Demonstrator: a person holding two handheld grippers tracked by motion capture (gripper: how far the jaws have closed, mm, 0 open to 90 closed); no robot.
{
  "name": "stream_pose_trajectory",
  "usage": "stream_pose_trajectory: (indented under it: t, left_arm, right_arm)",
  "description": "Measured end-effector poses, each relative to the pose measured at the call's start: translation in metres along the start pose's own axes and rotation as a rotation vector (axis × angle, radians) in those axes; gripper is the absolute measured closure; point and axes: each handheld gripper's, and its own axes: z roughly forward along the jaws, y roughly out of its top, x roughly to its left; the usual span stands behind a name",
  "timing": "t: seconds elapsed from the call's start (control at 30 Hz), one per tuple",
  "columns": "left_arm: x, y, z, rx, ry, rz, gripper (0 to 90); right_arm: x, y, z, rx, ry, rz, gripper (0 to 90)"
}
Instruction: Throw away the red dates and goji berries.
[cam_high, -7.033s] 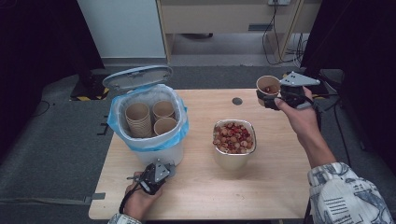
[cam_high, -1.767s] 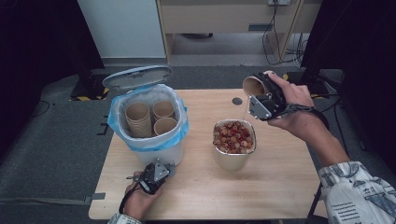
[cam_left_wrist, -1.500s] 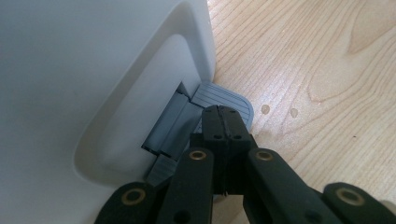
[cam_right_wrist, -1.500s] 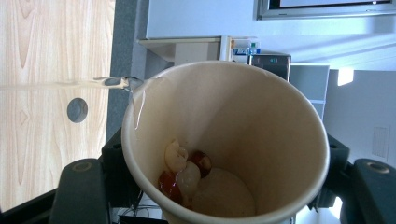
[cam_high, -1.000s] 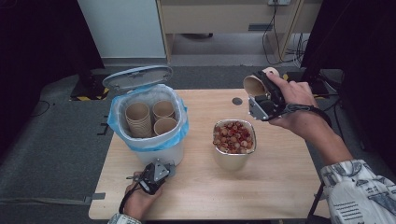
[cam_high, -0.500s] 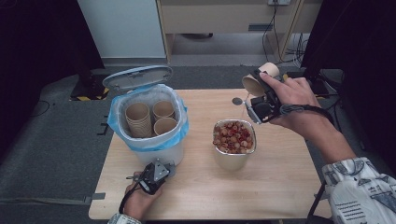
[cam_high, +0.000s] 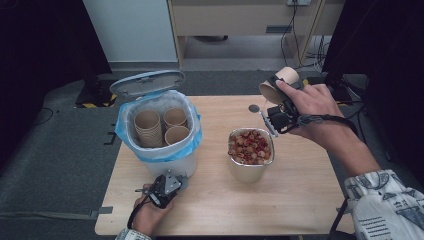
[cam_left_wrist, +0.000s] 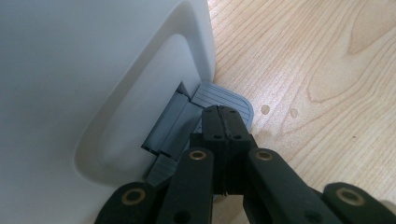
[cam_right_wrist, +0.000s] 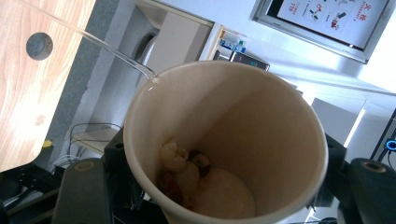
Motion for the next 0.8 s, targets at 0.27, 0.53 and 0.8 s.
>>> stream_pose_trajectory:
  t: [0.27, 0.53, 0.8]
  left_arm:
    - [0.0, 0.0, 0.0, 0.0, 0.0, 0.0, 89.7]
    - [0.0, 0.0, 0.0, -0.001, 0.0, 0.0, 89.7]
    - [0.0, 0.0, 0.0, -0.002, -0.001, -0.005, 89.7]
  right_arm:
    - [0.0, 0.0, -0.001, 0.003, -0.008, 0.005, 31.3]
    - [0.001, 0.0, -0.001, 0.0, -0.014, 0.006, 31.3]
    - [-0.012, -0.008, -0.005, 0.017, -0.064, 0.041, 31.7]
